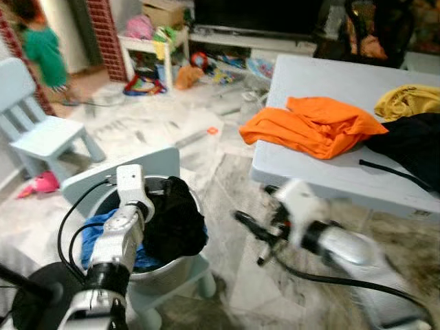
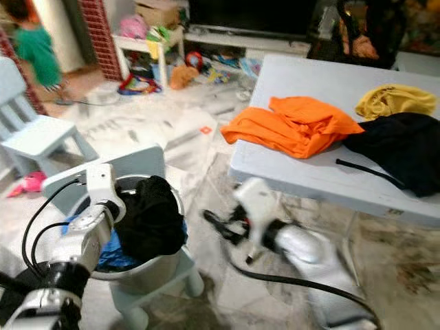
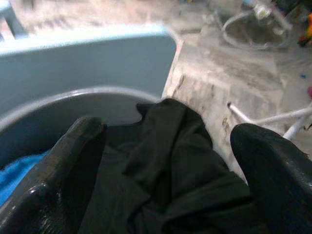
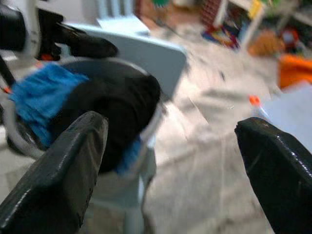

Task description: Hang hanger

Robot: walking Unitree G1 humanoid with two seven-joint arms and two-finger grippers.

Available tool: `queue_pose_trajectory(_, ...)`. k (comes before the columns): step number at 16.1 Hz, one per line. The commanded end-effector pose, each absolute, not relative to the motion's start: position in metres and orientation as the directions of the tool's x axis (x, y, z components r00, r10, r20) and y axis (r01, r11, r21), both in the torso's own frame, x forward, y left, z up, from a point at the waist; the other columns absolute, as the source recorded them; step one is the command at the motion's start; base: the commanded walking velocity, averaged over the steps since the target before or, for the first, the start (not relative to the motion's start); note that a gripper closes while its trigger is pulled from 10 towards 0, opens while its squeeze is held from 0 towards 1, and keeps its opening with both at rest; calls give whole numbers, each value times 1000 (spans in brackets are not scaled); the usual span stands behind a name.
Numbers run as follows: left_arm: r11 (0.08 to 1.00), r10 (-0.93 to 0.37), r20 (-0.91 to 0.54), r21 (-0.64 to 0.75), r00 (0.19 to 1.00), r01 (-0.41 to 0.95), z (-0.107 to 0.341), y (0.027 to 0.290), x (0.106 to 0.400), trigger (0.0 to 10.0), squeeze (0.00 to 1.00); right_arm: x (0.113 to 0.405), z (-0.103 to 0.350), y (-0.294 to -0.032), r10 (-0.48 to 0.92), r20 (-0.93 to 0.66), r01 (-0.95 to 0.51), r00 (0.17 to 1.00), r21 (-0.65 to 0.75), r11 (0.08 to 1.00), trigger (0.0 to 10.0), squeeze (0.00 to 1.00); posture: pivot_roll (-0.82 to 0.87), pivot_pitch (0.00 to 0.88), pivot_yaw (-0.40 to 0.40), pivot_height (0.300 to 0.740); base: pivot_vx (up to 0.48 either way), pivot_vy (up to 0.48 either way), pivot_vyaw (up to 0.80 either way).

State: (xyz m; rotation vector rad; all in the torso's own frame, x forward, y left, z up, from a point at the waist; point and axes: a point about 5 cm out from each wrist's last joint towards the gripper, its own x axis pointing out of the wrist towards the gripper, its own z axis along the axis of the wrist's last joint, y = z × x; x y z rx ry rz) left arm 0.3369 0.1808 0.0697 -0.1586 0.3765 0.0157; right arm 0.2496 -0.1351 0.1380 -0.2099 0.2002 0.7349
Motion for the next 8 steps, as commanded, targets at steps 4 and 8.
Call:
queue_pose_trajectory(4,978,-26,-447,-199,894,-71,57,181,343,10000,0,226,146,-148,722,-354,-777,594,-19,629,10000,0,-269,125,-55,740,0,0,0)
queue_pose_trajectory(8,973,-53,-456,-222,889,-56,54,177,348,3059,0,207,146,-157,758,-474,-845,449,51,532,10000,0,-287,134,-53,740,0,0,0)
